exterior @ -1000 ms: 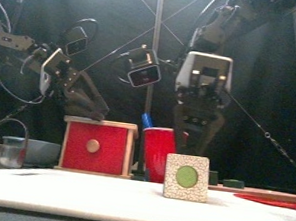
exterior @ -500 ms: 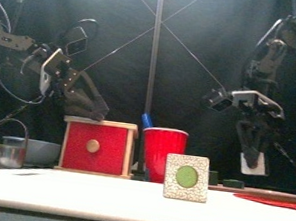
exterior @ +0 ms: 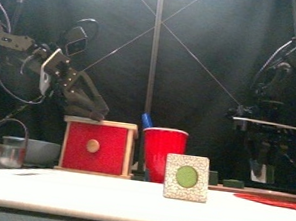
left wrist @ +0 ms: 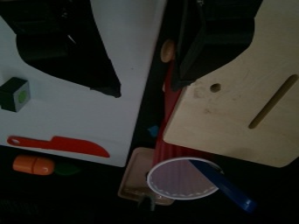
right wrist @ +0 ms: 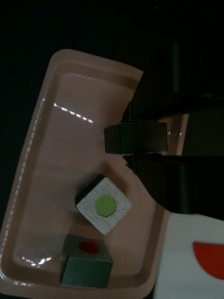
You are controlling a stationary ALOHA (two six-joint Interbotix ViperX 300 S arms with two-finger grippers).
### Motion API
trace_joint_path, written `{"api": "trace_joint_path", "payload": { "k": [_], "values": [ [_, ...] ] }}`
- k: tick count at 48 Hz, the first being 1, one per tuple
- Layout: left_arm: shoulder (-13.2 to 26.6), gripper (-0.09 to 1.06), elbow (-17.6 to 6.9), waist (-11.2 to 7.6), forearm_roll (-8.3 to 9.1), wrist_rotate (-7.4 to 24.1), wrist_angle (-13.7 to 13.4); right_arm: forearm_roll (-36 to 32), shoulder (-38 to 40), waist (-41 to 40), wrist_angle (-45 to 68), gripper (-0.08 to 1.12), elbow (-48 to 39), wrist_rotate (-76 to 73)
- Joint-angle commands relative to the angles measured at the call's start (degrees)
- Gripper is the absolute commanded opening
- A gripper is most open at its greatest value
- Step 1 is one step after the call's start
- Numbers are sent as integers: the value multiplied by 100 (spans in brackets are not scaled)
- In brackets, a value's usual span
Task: Place sushi on board then cut the sushi with the knife then place the pieces on the plate
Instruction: Place the 4 sushi pieces on the plate
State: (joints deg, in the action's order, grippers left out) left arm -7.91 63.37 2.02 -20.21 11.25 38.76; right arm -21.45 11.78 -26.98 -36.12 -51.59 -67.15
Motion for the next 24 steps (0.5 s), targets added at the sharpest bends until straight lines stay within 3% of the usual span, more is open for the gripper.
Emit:
{"api": "trace_joint_path", "payload": {
  "k": [1,10,24],
  "values": [
    [-18,86,-53,18,62,9,26,-53,-158,-88,193,69,123,-18],
    [-18,86,-53,-9,62,0,26,-88,-352,-70,193,86,176,-9],
    [-18,86,-79,-18,53,-9,26,-123,439,132,-352,86,246,0]
  ]
}}
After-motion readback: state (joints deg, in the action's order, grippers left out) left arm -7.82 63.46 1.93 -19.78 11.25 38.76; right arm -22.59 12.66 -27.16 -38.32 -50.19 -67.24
